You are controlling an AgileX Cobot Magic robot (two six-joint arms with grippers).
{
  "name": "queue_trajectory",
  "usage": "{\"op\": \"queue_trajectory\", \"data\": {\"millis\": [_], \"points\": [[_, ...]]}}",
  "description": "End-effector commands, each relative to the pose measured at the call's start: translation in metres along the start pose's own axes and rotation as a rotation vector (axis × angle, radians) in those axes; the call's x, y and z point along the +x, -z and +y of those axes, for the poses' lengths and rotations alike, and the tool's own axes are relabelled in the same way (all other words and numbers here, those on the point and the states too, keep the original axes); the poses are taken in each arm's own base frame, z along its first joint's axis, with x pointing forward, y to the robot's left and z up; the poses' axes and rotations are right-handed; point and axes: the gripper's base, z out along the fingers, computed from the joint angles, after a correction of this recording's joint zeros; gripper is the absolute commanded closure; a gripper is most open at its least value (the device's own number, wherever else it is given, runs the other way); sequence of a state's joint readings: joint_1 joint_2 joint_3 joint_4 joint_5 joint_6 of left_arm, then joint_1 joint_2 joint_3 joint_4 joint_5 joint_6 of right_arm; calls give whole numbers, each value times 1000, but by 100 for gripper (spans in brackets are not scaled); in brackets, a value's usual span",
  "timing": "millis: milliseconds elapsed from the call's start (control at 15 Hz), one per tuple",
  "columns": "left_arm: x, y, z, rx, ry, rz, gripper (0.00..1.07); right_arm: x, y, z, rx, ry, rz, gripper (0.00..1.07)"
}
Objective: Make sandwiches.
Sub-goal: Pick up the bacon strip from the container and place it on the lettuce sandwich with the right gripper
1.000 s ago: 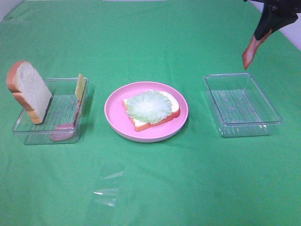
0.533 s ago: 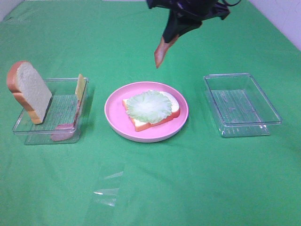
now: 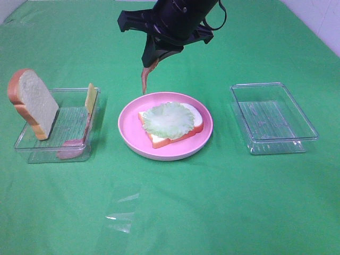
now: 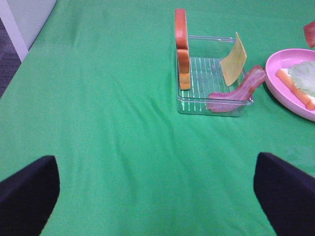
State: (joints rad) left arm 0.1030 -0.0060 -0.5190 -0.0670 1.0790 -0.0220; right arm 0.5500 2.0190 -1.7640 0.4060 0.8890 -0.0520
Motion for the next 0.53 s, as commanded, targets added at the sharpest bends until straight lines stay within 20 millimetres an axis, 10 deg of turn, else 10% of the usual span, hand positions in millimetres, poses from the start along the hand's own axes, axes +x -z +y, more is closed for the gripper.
{"op": "queue_trajectory", "data": {"millis": [67,533], "points": [[1,2,0,3,-5,-18,7,-1,-3,-1,-3,4,-3,107],[1,2,0,3,-5,-18,7,0,-19,-5,-15,-21,28,107]]}}
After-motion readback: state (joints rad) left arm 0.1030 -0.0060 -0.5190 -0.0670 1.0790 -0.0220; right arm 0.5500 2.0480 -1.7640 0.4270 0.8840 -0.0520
